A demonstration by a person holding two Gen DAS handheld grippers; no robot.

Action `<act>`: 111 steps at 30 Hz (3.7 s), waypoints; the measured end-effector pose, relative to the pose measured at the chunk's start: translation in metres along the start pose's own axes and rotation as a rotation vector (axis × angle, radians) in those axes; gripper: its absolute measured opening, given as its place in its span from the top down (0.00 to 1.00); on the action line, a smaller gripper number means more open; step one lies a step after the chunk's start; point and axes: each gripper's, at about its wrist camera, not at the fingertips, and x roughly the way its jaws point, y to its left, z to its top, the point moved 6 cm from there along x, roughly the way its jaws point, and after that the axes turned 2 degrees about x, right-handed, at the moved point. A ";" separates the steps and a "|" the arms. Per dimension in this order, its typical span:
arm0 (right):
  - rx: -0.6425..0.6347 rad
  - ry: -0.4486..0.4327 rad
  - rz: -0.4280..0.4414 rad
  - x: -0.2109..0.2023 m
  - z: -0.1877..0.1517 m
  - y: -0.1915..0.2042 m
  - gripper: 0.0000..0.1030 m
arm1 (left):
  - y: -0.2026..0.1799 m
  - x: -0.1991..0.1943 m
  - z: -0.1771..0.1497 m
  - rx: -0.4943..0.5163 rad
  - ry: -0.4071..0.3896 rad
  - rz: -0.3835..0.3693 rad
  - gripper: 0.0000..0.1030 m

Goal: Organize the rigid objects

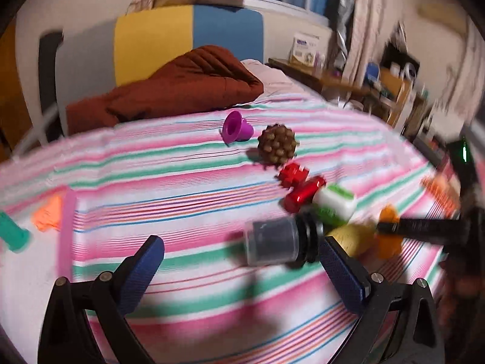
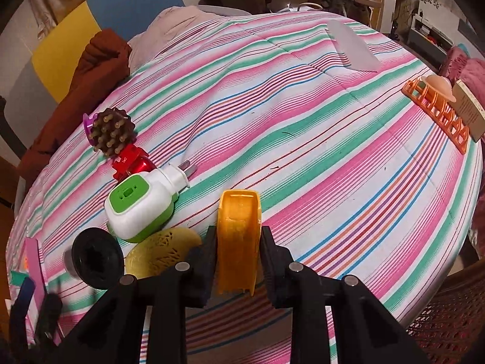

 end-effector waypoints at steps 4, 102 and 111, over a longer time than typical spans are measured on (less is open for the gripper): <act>0.025 0.001 0.017 0.000 0.002 -0.002 0.75 | -0.003 0.010 0.008 -0.096 0.035 -0.059 0.00; -0.018 -0.002 0.094 -0.005 0.007 -0.014 0.75 | -0.070 -0.028 -0.070 0.307 -0.017 -0.159 0.58; -0.038 -0.033 0.101 -0.012 0.007 -0.008 0.75 | -0.013 -0.055 -0.055 0.175 -0.028 -0.001 0.58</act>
